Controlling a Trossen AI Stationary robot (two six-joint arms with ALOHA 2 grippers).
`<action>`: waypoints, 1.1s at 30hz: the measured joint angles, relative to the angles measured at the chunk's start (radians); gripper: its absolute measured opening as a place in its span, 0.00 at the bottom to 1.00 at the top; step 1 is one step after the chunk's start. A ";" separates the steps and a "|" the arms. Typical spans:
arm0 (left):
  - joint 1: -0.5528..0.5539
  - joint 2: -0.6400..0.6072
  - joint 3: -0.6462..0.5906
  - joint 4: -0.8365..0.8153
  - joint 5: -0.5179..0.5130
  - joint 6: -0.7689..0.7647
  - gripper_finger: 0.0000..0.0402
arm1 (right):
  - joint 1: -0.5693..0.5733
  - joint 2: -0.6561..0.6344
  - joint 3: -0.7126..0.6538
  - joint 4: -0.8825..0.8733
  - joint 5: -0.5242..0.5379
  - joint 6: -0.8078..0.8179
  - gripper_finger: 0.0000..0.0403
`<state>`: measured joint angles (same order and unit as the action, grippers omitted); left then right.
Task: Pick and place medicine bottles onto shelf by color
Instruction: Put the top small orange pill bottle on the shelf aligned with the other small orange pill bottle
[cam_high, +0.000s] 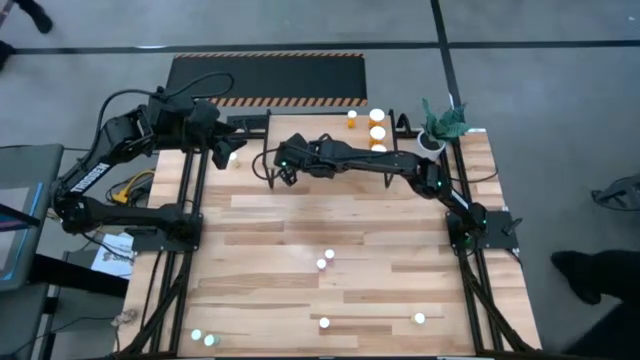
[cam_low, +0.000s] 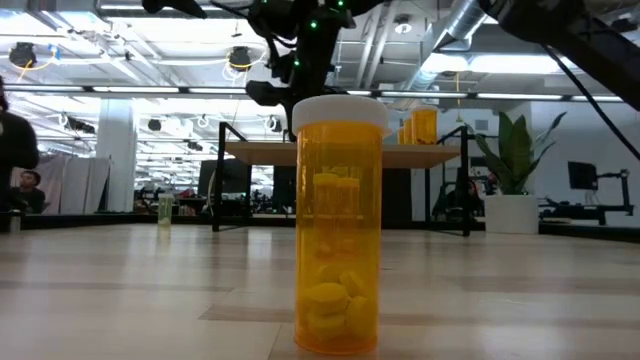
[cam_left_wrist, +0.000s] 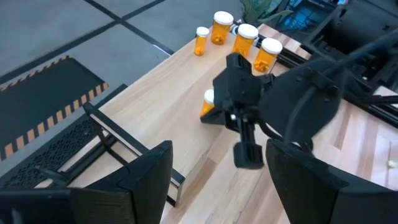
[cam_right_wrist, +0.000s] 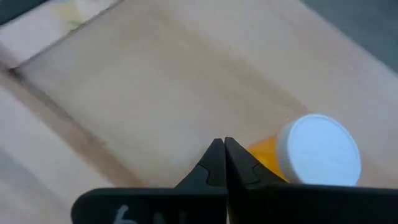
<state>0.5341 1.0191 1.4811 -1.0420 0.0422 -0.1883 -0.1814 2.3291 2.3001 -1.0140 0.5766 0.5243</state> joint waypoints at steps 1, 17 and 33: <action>0.000 0.000 0.000 0.000 0.000 0.000 0.61 | -0.001 0.000 0.000 -0.004 0.010 0.000 0.01; 0.000 0.000 0.000 -0.013 0.002 0.000 0.61 | -0.038 0.000 0.000 -0.094 0.040 0.064 0.01; 0.000 0.000 0.000 -0.025 0.005 0.004 0.61 | -0.032 -0.003 0.000 -0.214 0.102 0.174 0.02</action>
<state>0.5339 1.0191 1.4811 -1.0672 0.0476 -0.1841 -0.2134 2.3259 2.3001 -1.2276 0.6784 0.6987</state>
